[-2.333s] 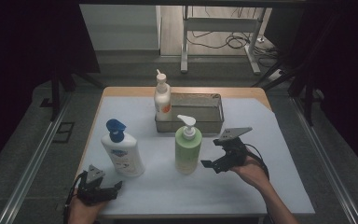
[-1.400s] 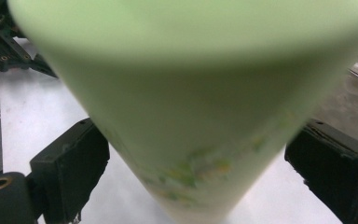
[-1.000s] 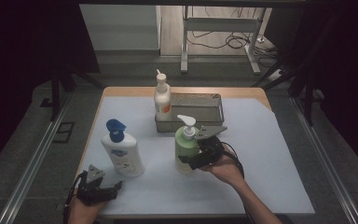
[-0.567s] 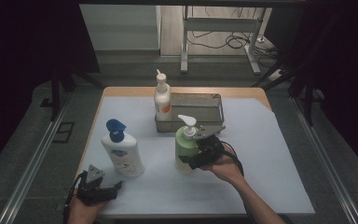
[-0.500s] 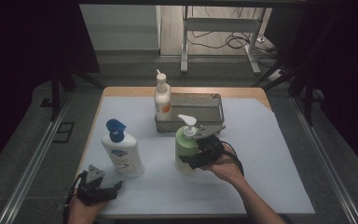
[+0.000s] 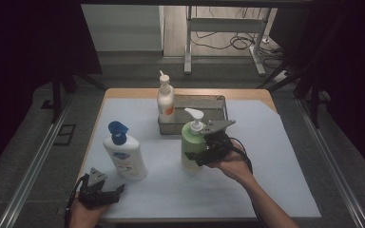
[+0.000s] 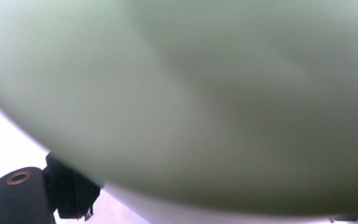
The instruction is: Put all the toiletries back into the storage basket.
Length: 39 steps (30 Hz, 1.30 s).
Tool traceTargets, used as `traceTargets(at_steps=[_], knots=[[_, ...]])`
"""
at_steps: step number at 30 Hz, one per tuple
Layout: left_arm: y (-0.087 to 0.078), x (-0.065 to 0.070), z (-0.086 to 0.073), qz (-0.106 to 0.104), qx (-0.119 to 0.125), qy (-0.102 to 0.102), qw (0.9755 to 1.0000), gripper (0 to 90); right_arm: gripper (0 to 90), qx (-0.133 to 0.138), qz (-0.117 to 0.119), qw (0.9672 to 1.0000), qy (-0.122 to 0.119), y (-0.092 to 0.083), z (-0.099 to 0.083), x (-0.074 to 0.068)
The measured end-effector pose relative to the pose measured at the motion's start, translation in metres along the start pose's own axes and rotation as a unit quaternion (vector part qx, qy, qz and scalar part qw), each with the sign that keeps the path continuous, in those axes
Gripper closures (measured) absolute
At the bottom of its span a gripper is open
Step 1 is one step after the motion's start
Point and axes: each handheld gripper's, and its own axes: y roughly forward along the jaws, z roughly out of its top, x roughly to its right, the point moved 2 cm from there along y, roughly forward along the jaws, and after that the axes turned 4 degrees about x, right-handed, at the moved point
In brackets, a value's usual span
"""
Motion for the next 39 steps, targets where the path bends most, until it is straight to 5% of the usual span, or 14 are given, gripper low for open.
traceTargets(at_steps=[39], knots=[[0.000,0.000,0.000,-0.002,0.001,-0.002,1.0000,13.1,12.2,0.018,-0.033,0.9993,0.002,-0.018,0.062,0.023]])
